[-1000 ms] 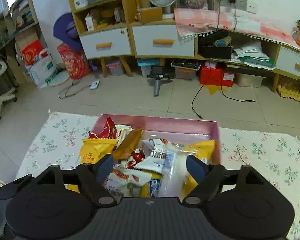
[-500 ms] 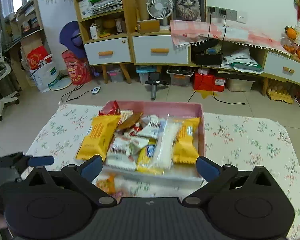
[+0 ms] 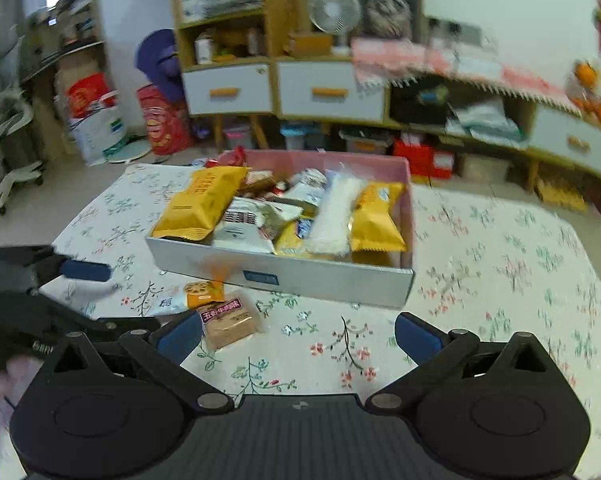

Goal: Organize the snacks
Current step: 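Withdraw both tools from the tray back over the last two snacks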

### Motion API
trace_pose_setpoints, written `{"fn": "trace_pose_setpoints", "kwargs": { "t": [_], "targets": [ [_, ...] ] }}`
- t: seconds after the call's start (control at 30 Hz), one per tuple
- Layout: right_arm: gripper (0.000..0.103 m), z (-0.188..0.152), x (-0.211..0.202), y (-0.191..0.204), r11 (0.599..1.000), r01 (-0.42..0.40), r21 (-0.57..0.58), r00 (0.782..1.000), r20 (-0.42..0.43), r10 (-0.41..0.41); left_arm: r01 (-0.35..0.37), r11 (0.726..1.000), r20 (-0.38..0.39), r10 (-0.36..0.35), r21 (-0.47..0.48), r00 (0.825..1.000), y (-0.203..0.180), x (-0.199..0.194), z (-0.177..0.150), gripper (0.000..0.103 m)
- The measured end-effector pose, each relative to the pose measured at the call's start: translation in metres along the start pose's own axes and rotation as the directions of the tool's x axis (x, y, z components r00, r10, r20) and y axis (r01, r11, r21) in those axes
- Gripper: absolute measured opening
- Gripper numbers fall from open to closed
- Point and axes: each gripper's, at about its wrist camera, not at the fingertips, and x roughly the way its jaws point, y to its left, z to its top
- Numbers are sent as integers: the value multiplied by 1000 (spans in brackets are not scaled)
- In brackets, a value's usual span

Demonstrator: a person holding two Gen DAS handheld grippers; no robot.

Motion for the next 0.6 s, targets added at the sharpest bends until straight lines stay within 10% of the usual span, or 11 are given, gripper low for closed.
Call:
{"fn": "trace_pose_setpoints", "kwargs": {
  "t": [0.37,0.6],
  "targets": [
    [76,-17,39,23,975,-106,-195,994,-28,102,134,989,-12,-135,-58,991,7,25,13,57],
    [56,-16,57,29,969,-156,-193,988,-28,154,63,996,-25,-65,-55,998,-7,18,14,34]
  ]
}}
